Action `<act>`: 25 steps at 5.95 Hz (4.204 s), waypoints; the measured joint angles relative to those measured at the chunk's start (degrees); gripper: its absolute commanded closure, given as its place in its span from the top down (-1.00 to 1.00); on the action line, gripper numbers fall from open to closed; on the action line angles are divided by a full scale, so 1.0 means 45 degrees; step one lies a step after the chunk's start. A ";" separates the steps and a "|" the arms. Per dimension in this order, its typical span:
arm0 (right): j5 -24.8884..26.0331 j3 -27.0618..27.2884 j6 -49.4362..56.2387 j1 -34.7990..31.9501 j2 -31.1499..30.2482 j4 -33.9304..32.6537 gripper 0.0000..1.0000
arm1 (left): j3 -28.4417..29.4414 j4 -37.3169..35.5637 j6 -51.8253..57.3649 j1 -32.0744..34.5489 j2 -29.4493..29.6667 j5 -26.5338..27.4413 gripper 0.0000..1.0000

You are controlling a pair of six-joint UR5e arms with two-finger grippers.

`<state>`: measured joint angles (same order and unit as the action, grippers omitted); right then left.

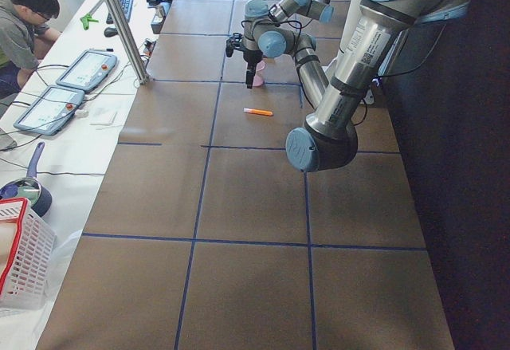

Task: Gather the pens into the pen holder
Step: 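Drop the yellow marker into the cup and open the right gripper, then withdraw the right gripper while lowering the left gripper onto the orange marker, then lift the orange marker with the left gripper and move it over the cup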

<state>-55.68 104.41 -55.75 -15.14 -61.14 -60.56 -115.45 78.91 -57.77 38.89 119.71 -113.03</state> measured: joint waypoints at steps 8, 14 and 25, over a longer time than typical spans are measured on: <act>-0.6311 0.0127 -0.1619 -0.2796 0.0392 -0.1791 1.00 | 0.0061 0.0002 -0.0018 0.0028 0.0021 0.0005 1.00; -1.4489 0.1249 0.1388 -0.8031 -0.0554 -0.6663 1.00 | 0.3714 0.3271 -0.0361 -0.0763 0.0182 0.0436 0.63; -1.4536 0.1525 0.1766 -0.8063 -0.0986 -0.6635 1.00 | 0.5098 0.4736 -0.0424 -0.1571 0.0082 0.0469 -0.30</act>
<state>-121.10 111.28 -47.81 -51.43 -65.58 -90.41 -92.51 100.23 -59.68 31.82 120.07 -110.92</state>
